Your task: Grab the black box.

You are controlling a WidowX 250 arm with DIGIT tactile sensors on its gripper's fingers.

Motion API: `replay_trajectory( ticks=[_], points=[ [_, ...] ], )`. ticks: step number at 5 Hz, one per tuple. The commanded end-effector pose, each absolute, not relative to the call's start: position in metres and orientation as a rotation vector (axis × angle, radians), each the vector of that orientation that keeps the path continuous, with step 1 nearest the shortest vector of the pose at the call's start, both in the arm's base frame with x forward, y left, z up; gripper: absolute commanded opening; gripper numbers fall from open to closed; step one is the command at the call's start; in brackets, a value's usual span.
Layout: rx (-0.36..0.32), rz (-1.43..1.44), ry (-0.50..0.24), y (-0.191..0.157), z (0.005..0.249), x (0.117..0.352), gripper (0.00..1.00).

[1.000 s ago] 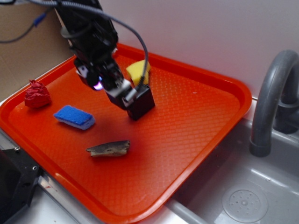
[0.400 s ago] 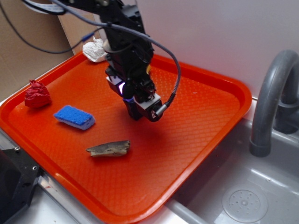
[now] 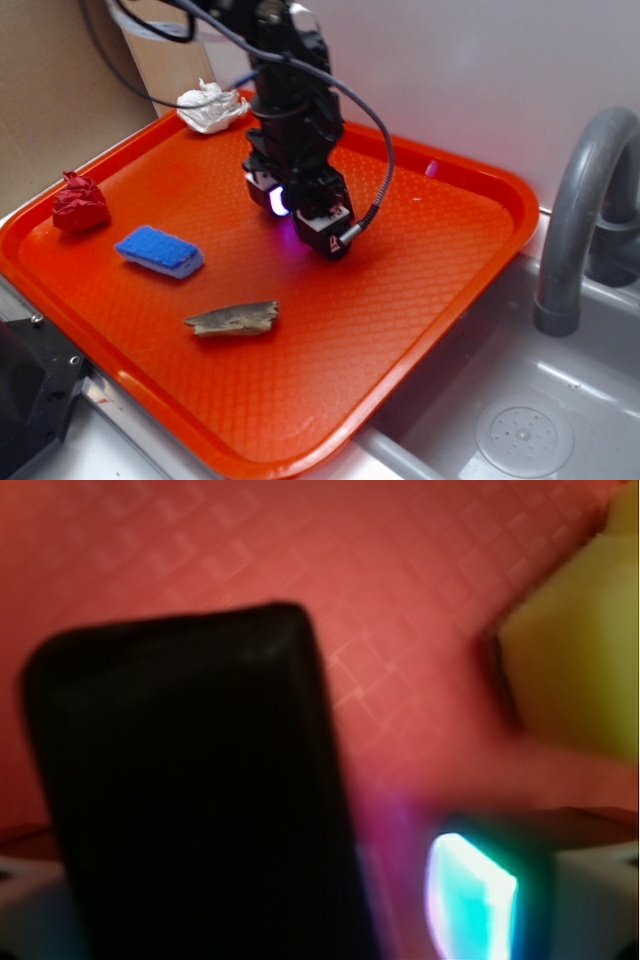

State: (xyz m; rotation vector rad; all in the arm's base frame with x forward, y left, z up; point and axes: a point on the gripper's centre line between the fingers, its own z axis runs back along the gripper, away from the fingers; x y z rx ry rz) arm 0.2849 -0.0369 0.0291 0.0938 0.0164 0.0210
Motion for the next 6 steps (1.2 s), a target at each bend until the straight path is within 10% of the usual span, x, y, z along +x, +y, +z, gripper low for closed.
replay_trajectory(
  ticks=[1,3,6],
  points=[
    [0.095,0.049,-0.058,-0.031,0.051,0.285,0.00],
    [0.071,0.080,-0.183,0.000,0.150,0.244,0.00],
    [0.023,0.080,-0.087,0.009,0.266,0.217,0.00]
  ],
)
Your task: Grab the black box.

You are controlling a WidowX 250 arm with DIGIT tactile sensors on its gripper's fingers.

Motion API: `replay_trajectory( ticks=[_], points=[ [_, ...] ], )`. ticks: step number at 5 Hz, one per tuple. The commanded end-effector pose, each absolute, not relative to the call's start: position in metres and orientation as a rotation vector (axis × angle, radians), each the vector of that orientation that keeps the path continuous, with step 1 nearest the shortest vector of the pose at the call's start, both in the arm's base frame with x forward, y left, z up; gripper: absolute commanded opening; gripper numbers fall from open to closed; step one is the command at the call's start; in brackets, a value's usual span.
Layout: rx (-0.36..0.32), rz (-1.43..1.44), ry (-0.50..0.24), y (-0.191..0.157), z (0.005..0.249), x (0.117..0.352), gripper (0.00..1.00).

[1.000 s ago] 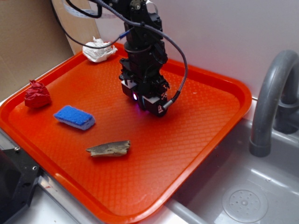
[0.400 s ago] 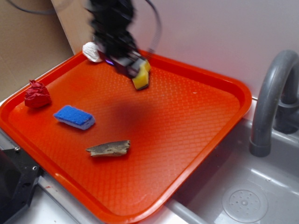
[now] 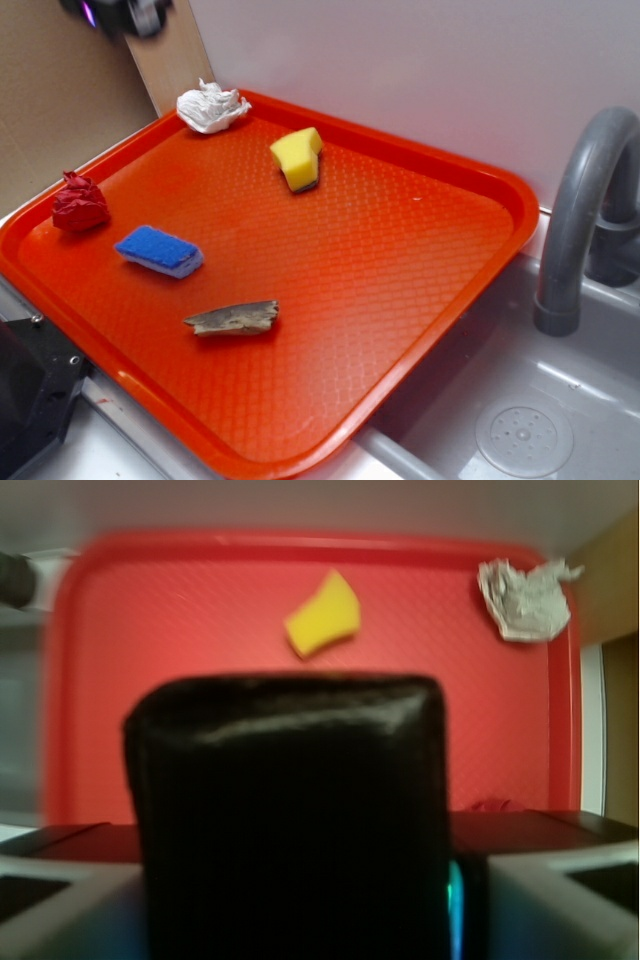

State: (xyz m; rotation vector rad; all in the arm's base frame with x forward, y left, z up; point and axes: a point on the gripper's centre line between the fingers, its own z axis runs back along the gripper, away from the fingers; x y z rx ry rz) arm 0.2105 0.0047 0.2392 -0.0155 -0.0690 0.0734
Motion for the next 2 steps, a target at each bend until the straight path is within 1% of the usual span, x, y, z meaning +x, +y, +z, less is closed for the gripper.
replay_trajectory(
  ticks=[1,2],
  points=[
    [0.041,0.071,-0.095,0.0050,0.2632,0.2152,0.00],
    [0.063,0.079,-0.076,0.0019,0.2581,0.2127,0.00]
  ],
)
